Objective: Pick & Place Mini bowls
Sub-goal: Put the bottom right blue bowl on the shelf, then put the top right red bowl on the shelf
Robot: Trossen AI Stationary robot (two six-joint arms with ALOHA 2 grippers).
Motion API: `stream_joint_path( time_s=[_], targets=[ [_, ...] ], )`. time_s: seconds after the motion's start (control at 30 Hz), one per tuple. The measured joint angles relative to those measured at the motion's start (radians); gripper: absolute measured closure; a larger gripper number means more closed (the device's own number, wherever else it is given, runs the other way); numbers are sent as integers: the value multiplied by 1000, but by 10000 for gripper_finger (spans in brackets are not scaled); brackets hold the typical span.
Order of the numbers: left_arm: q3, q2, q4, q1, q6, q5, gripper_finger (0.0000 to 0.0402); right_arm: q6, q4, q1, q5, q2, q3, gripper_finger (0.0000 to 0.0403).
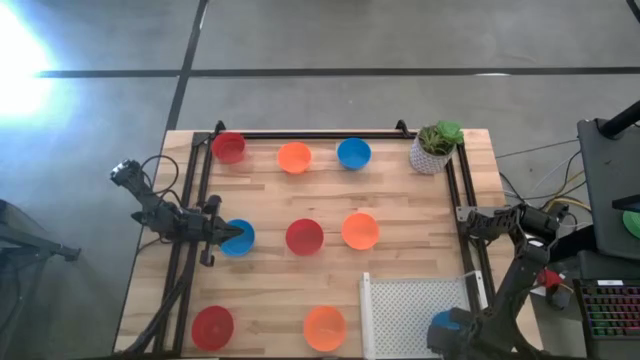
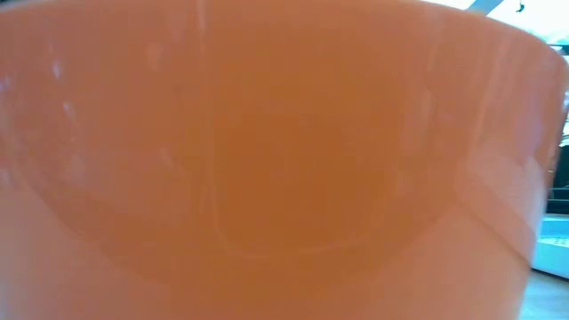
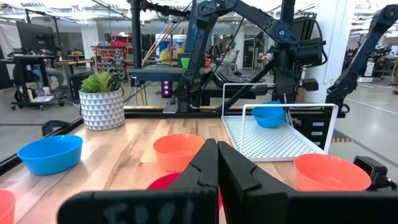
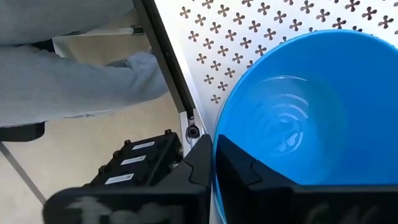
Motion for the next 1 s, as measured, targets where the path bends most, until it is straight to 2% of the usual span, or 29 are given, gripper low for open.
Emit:
stream_joint_path(
  time_s=[0.3,0.47,0.83,1.0],
  targets=[
    [0,0,0,0,0,0,402,-33,0,0,0,0,-4,314],
    [0,0,0,0,0,0,402,-95,-2,0,0,-5,-4,287],
    [0,0,0,0,0,0,402,-70,-73,-1,9,-11,23,292],
    [0,0,0,0,0,0,402,-74,-203,-1,94,-14,80,299]
  ],
)
